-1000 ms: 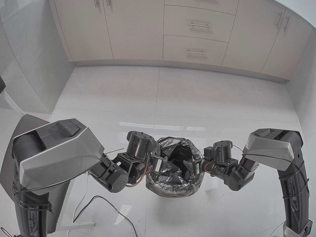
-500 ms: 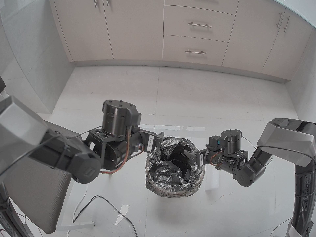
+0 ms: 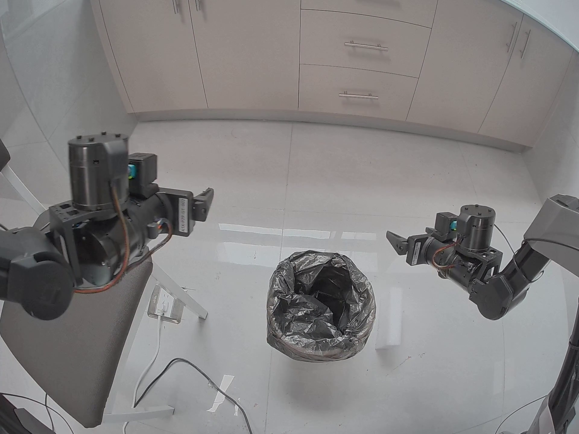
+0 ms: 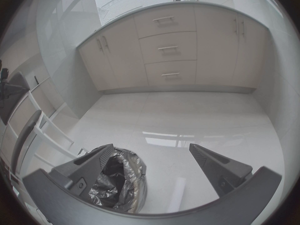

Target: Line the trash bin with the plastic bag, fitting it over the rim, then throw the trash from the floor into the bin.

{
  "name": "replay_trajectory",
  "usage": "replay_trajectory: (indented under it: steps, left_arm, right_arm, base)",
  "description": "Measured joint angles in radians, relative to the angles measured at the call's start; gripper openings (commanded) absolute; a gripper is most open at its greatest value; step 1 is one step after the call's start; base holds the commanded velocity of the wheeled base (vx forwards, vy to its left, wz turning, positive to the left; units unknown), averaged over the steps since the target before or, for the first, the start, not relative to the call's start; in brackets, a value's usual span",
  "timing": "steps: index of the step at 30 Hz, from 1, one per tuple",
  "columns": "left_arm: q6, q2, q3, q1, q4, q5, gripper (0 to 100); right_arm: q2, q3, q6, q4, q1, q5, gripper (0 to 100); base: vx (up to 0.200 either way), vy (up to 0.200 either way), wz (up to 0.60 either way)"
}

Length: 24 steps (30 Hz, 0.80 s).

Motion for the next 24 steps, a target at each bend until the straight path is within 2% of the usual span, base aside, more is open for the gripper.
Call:
replay_trajectory:
  steps: [11,20,24]
  left_arm:
    - [0.074,-0.286,0.159,0.106,0.008,0.014,100]
    - [0.128,-0.601,0.37,0.273,0.017,0.016,100]
    - [0.134,-0.743,0.449,0.326,0.071,0.016,100]
  right_arm:
    - [-0.043,0.01,-0.013,-0.017,-0.041,-0.041,100]
    - [-0.073,0.019,-0.016,-0.02,-0.053,-0.054,100]
    - [-0.086,0.02,-0.017,-0.02,-0.054,-0.057,100]
  base:
    - [0.0,0.0,0.0]
    - [0.0,0.0,0.0]
    - [0.0,0.0,0.0]
